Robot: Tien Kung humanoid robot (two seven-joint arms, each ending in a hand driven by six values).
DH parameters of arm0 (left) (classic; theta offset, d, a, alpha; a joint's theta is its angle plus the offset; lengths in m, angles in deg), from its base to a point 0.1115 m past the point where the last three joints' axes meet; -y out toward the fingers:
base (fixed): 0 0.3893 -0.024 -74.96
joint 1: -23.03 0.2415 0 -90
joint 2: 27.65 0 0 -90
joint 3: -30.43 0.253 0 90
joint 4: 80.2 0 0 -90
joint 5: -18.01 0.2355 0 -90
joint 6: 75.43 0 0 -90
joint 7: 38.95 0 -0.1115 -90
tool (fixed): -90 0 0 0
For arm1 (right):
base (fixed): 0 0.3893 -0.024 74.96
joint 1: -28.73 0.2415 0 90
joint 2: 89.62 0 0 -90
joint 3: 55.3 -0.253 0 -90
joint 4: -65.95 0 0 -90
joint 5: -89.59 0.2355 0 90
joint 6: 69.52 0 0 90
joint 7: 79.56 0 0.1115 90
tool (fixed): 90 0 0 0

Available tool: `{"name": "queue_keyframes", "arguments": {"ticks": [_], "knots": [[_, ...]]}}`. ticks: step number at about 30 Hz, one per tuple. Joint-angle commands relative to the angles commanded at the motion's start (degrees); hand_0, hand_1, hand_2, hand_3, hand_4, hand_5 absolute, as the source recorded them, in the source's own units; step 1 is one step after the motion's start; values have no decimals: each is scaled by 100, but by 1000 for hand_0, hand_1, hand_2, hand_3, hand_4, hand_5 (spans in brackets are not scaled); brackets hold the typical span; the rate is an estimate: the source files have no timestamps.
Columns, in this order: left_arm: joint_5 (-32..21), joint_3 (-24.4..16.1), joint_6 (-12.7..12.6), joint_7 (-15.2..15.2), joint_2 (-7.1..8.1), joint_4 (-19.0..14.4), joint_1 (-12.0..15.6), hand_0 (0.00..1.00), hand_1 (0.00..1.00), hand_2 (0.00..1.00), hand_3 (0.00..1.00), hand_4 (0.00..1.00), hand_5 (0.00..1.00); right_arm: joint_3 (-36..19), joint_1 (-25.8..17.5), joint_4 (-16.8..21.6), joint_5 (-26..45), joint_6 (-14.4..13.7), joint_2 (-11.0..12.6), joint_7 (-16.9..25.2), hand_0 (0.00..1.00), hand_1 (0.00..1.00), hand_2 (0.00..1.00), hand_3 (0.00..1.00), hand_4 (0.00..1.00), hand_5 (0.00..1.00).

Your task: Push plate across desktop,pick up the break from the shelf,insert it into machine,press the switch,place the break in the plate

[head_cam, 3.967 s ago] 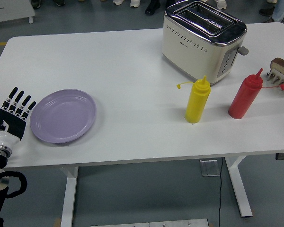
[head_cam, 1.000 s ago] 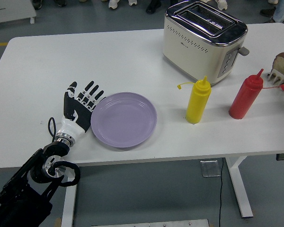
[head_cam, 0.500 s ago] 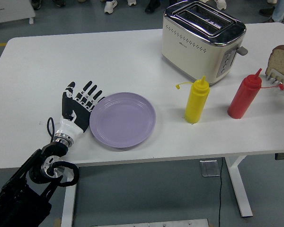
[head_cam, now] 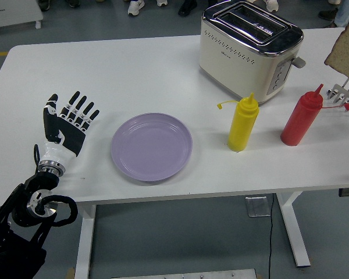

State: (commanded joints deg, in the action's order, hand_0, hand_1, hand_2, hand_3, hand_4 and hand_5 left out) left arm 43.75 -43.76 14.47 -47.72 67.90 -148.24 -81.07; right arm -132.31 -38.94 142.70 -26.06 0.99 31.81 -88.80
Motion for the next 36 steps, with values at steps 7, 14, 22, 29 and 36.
{"name": "queue_keyframes", "arguments": {"ticks": [7, 14, 22, 29, 36], "knots": [[1, -640, -8, 19, 135, -495, 421, 824, 866, 924, 854, 653, 998, 23, 409, 569, 406, -256, 126, -276, 279, 323, 386, 457, 271, 9], [-75, -1213, 23, 31, 305, -784, 780, 820, 866, 923, 854, 652, 998, 205, 1044, 755, 1028, -420, 121, -420, 274, 320, 383, 452, 266, 6], [-187, -1558, 76, 52, 502, -941, 1120, 819, 863, 922, 853, 651, 998, 699, 1871, 576, 1845, -439, -40, -465, 274, 317, 380, 448, 264, 10], [-226, -1721, 111, 61, 562, -997, 1255, 817, 863, 920, 852, 645, 998, 1212, 2637, 36, 2401, -406, -367, -480, 271, 317, 375, 445, 234, 10], [-236, -1745, 108, 59, 570, -996, 1267, 815, 860, 919, 850, 644, 998, 1602, 3212, -601, 2700, -380, -799, -414, 273, 312, 373, 441, 214, 2]]}}
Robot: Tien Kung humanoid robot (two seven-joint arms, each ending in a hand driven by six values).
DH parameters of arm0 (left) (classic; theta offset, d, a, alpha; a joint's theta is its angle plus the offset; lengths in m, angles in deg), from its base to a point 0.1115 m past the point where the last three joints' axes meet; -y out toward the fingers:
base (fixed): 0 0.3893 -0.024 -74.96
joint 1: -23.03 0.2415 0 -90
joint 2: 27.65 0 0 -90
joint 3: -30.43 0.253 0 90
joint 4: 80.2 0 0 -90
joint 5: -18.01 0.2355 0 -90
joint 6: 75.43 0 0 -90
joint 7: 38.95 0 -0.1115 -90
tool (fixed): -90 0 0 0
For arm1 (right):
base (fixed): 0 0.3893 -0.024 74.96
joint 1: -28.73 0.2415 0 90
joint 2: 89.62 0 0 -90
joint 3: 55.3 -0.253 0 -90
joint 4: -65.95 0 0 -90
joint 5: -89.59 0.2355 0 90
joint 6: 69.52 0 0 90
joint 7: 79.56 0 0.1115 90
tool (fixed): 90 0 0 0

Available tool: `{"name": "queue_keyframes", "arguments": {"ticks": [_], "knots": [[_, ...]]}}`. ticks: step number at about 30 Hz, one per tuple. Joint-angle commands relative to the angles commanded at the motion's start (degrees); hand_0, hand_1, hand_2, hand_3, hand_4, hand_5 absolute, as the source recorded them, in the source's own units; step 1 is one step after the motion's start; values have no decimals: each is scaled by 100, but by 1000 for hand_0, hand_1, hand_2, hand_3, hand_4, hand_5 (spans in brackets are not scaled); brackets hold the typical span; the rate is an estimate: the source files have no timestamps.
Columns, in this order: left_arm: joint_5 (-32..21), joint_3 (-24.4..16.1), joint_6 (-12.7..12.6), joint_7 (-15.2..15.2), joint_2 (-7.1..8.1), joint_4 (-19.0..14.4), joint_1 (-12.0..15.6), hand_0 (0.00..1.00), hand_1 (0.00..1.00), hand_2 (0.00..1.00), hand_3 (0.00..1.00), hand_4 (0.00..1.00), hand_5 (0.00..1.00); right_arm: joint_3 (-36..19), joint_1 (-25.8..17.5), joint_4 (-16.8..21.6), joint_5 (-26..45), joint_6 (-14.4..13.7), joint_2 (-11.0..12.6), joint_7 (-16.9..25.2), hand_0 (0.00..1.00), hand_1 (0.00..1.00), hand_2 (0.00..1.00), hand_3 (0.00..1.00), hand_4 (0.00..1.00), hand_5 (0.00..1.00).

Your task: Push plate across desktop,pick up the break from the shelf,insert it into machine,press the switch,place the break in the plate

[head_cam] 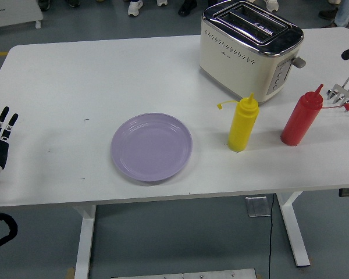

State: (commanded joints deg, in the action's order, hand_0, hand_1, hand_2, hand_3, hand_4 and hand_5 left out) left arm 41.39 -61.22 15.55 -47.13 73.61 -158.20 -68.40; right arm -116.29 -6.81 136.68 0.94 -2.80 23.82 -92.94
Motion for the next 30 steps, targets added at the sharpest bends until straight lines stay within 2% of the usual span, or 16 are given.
{"name": "queue_keyframes", "arguments": {"ticks": [6, 12, 21, 30], "knots": [[-1, 16, -6, -1, -1, 6, -3, 816, 860, 919, 849, 643, 998, 415, 346, -538, 36, 105, -273, 54, 280, 308, 373, 441, 199, 2], [1, 45, -9, -3, 0, 10, -7, 815, 859, 919, 849, 643, 998, 866, 517, -982, -186, 85, -441, 252, 280, 308, 373, 441, 189, 2], [2, 81, -15, -9, -3, 18, 11, 815, 859, 919, 849, 643, 998, 1289, 548, -1483, -463, -41, -649, 375, 282, 306, 372, 440, 191, 2], [3, 119, -22, -15, -9, 22, 14, 814, 859, 919, 849, 643, 998, 1364, 511, -1831, -588, -165, -752, 429, 282, 306, 372, 439, 189, 2]]}}
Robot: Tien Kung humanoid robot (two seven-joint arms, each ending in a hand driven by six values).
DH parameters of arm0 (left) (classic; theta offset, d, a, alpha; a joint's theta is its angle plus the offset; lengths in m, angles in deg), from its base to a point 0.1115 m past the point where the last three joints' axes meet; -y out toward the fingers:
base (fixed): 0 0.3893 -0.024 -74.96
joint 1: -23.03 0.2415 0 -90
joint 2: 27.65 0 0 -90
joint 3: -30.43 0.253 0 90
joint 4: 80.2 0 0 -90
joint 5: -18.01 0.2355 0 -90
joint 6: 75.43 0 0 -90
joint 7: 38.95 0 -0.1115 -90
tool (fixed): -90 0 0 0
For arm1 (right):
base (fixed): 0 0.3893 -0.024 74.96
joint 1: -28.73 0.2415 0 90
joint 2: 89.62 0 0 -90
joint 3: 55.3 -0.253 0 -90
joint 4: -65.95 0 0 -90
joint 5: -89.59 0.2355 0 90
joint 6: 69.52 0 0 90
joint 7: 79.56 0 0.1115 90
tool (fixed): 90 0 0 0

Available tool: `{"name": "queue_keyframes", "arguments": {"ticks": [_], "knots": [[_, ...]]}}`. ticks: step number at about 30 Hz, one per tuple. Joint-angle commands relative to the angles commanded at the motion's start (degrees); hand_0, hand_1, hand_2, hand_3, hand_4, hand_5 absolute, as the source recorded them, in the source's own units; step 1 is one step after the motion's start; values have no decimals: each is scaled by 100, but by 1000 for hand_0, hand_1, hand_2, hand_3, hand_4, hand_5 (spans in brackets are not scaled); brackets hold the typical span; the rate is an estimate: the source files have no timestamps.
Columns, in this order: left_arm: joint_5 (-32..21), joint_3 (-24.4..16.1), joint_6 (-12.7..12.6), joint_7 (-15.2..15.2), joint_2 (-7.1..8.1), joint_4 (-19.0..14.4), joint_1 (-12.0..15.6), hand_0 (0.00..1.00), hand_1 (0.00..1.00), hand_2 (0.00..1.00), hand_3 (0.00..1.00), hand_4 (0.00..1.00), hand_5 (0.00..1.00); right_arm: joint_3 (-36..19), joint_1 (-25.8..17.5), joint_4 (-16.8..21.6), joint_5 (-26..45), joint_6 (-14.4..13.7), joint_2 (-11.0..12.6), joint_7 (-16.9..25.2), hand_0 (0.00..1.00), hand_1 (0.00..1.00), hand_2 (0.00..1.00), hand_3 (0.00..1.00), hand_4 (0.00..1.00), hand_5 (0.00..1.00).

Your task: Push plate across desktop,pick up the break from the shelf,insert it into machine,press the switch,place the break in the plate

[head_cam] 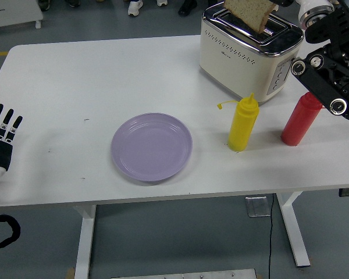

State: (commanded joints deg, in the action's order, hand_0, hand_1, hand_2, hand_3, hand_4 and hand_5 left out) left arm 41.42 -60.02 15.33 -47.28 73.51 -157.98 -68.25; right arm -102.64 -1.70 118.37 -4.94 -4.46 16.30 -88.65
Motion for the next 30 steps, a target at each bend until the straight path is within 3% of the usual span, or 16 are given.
{"name": "queue_keyframes", "arguments": {"ticks": [13, 24, 25, 30], "knots": [[-1, 33, -4, -7, -13, 4, -34, 814, 859, 920, 850, 644, 998, 41, -11, -371, -122, -104, -48, 62, 285, 305, 371, 438, 182, 2], [-2, 20, -7, -12, -17, 13, -43, 814, 859, 920, 850, 644, 998, 174, -7, -534, -92, 47, -86, -34, 290, 307, 372, 441, 183, 2], [-3, 18, -8, -12, -17, 13, -44, 814, 859, 920, 851, 643, 998, 181, -6, -543, -88, 125, -88, -52, 378, 480, 529, 574, 524, 132], [-3, 13, -9, -13, -14, 13, -51, 814, 859, 920, 851, 643, 998, 169, -2, -568, -112, 647, -88, -201, 378, 480, 529, 574, 524, 132]]}}
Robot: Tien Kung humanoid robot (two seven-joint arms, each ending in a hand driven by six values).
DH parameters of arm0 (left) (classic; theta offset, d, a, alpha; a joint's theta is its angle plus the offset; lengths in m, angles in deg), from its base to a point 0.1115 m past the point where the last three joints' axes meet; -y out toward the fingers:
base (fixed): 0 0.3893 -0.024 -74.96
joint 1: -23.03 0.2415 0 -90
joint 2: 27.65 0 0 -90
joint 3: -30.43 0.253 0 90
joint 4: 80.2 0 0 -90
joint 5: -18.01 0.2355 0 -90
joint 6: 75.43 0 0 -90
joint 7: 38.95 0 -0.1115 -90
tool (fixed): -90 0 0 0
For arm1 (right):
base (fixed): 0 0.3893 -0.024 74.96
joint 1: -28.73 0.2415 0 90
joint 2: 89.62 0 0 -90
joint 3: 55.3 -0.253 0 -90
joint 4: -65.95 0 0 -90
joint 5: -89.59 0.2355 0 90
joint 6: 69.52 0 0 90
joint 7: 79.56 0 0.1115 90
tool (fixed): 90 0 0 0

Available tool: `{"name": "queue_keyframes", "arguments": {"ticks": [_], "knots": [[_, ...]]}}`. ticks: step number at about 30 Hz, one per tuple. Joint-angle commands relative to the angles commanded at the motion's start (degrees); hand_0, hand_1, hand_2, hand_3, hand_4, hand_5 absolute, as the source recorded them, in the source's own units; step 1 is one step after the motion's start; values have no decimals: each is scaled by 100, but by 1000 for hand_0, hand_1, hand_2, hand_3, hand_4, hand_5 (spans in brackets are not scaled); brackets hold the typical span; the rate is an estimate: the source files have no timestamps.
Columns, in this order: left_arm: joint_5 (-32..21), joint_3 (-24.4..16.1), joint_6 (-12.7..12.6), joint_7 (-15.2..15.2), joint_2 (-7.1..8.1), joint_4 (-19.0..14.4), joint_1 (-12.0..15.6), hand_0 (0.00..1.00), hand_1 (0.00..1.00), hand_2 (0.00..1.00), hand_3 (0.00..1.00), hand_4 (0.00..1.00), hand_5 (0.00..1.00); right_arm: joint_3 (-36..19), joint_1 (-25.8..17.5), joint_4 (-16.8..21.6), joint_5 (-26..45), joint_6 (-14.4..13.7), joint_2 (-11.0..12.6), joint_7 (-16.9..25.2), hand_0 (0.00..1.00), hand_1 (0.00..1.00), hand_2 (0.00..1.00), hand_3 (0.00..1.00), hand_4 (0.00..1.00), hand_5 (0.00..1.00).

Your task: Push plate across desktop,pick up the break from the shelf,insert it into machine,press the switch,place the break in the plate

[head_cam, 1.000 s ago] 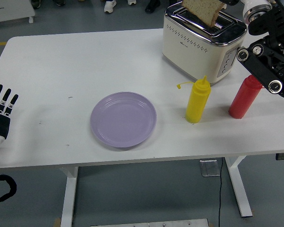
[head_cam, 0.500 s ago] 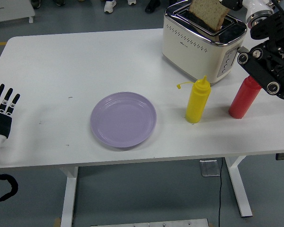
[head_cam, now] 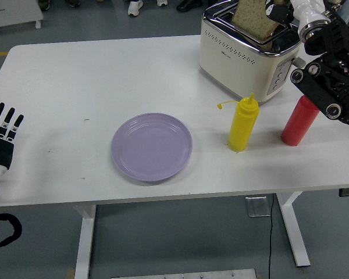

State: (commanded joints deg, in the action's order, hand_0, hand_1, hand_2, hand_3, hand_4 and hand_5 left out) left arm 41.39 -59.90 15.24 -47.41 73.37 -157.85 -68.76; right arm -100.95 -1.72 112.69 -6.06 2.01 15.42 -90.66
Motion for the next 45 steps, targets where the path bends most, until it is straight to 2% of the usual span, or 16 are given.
{"name": "queue_keyframes", "arguments": {"ticks": [1, 6, 7, 9, 18, 19, 24, 25, 30, 31, 33, 36, 37, 42, 43, 45], "knots": [[0, -3, 0, -1, 0, 0, 0, 814, 859, 920, 851, 643, 998, -9, -1, -1, -4, 103, 2, -13, 727, 760, 847, 877, 717, 280], [0, -15, 0, -3, 5, -3, 6, 814, 859, 920, 851, 643, 998, -62, -11, 14, 17, 456, 26, -2, 727, 760, 847, 877, 717, 280], [1, -18, 0, -4, 6, -2, 9, 814, 859, 920, 851, 643, 998, -80, -15, 20, 36, 480, 33, 28, 835, 828, 956, 998, 819, 366], [1, -22, 1, -5, 7, -2, 12, 814, 859, 920, 851, 643, 998, -96, -18, 25, 55, 504, 39, 58, 835, 828, 956, 998, 819, 366], [0, -14, 2, -6, 4, 4, 23, 814, 859, 920, 851, 643, 998, -272, -85, 267, 258, 215, 163, 225, 871, 869, 998, 998, 864, 410], [1, -16, 2, -7, 3, 5, 25, 814, 859, 920, 852, 643, 998, -298, -103, 327, 293, 132, 196, 224, 814, 815, 960, 988, 861, 441], [3, -29, 3, -10, 8, -2, 43, 814, 859, 920, 852, 643, 998, -398, -249, 731, 496, -367, 465, 217, 814, 815, 960, 988, 861, 441], [3, -32, 3, -11, 9, -4, 46, 814, 859, 920, 851, 643, 998, -412, -282, 819, 536, -488, 523, 220, 474, 550, 760, 738, 599, 414], [9, -56, 4, -13, 14, -12, 69, 814, 859, 920, 851, 643, 998, -575, -541, 1292, 512, -903, 930, 212, 474, 550, 760, 738, 599, 414], [9, -59, 3, -13, 14, -12, 73, 814, 859, 920, 851, 643, 998, -616, -603, 1388, 484, -908, 1017, 216, 327, 410, 644, 600, 495, 456], [11, -62, 2, -13, 12, -13, 81, 814, 859, 920, 851, 643, 998, -680, -701, 1547, 437, -894, 1159, 220, 327, 410, 644, 600, 495, 456], [15, -68, 0, -13, 13, -15, 94, 814, 859, 920, 851, 643, 998, -788, -913, 1805, 298, -663, 1418, 212, 327, 410, 644, 600, 495, 456], [17, -71, 0, -13, 14, -15, 102, 814, 859, 920, 851, 643, 998, -841, -1025, 1940, 225, -523, 1555, 216, 284, 372, 605, 549, 323, 512], [21, -86, -2, -14, 15, -17, 126, 814, 859, 920, 851, 643, 998, -979, -1412, 2380, -44, 28, 2016, 249, 284, 372, 605, 549, 323, 512], [22, -87, -2, -14, 15, -17, 129, 814, 859, 920, 851, 643, 998, -992, -1464, 2434, -83, 119, 2072, 253, 260, 363, 599, 546, 255, 457], [23, -88, -2, -14, 16, -17, 133, 814, 859, 920, 851, 643, 998, -1006, -1517, 2489, -123, 212, 2130, 257, 260, 363, 599, 546, 255, 457]]}}
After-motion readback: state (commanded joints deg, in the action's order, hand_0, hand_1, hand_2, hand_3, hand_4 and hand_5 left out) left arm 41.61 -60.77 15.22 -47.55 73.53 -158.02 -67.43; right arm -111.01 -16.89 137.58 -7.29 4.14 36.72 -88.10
